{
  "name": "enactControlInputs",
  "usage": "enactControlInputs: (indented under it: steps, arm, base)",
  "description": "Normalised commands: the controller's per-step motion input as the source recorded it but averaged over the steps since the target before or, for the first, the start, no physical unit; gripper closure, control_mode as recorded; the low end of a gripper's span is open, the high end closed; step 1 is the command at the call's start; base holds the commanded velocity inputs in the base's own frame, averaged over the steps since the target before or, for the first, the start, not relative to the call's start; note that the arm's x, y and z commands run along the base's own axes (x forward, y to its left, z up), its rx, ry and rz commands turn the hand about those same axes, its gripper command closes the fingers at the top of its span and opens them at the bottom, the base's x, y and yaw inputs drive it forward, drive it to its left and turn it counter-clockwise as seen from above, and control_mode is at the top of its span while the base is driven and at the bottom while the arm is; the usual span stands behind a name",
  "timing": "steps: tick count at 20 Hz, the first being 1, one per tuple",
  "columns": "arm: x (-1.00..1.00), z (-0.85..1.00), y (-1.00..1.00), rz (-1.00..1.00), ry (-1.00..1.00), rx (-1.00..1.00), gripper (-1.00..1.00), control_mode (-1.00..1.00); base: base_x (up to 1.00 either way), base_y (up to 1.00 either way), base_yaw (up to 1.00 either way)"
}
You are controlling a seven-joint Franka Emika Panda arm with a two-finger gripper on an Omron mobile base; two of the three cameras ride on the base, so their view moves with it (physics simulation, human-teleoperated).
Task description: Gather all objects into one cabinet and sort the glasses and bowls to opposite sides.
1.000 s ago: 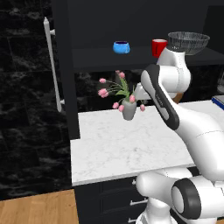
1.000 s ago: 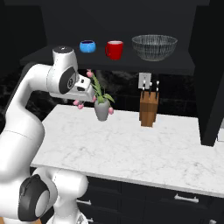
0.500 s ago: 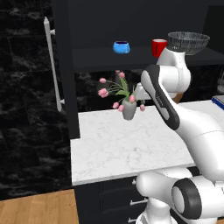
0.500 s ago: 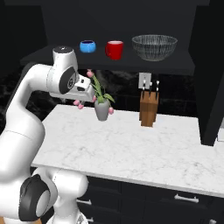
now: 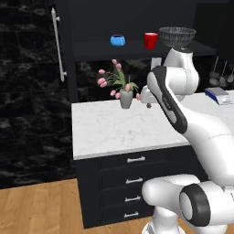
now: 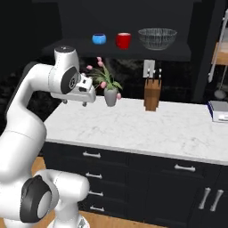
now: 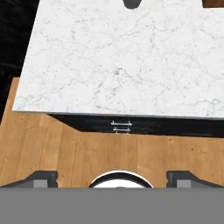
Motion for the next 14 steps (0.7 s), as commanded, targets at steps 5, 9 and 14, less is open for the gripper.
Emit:
enactControlInputs:
  steps: [5,9,14]
  arm:
    - [0.0,0.0,0.0,0.0,0.0,0.0,-1.0,1.0]
    - [0.0,0.0,0.0,0.0,0.0,0.0,-1.0,1.0]
    - [0.0,0.0,0.0,0.0,0.0,0.0,-1.0,1.0]
  base:
    - [-0.87,-0.42,0.0]
    - [-0.7,-0.65,-0.13]
    - [-0.33,-0.62,-0.29]
